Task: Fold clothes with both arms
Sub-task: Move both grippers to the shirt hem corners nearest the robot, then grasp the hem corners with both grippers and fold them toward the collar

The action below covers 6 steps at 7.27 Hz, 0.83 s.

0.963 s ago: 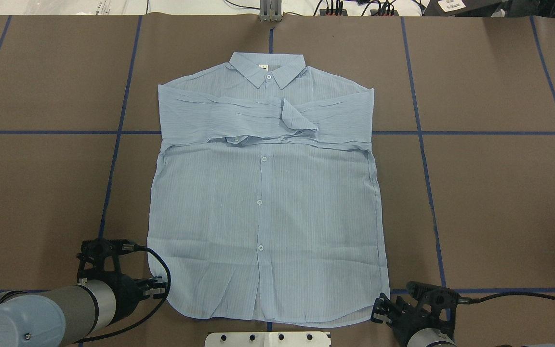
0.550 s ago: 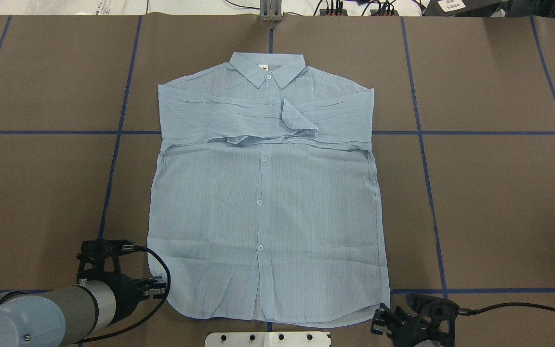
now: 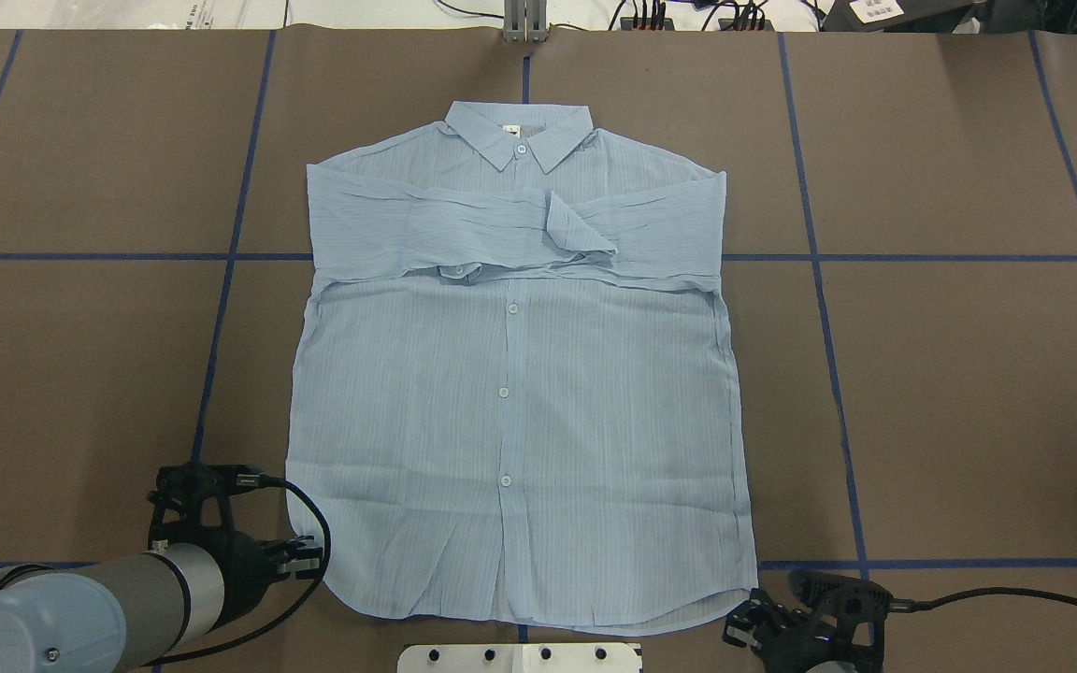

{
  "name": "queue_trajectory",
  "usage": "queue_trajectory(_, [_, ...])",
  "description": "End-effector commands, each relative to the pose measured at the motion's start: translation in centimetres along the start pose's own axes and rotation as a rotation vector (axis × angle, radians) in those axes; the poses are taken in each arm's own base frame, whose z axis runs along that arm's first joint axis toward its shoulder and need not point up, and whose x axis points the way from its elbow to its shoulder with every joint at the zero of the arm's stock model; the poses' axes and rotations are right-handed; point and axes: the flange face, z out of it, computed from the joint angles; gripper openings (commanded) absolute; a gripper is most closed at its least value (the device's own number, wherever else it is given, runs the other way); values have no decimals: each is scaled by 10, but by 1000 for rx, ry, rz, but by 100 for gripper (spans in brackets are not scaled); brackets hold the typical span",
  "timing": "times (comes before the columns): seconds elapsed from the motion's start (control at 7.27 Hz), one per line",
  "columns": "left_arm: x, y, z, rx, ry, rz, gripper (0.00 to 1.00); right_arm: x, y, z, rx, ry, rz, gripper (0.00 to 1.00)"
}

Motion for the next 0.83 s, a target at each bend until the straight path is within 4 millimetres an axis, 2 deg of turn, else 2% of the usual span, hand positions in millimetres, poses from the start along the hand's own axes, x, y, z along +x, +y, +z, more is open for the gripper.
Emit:
queue_trajectory(0.0, [2,-1,-5,-1,9,0,0,-6,-21,-14,8,-18,21,0])
queue_trajectory(0.14, [5,-3,-15,-3,27,-1,0,-9,-43,-45,-23,25,15,0])
queue_trajectory(0.41, [21,-9,-65,-40,48,-2,0,-13,-97,-143,-139,116,11,0])
queue_trajectory(0.55, [30,-11,-115,-111,57,-1,0,-17,-111,-179,-183,119,14,0])
queue_trajectory(0.69, [34,-14,-162,-166,66,4,0,-29,-120,-195,-225,132,38,0])
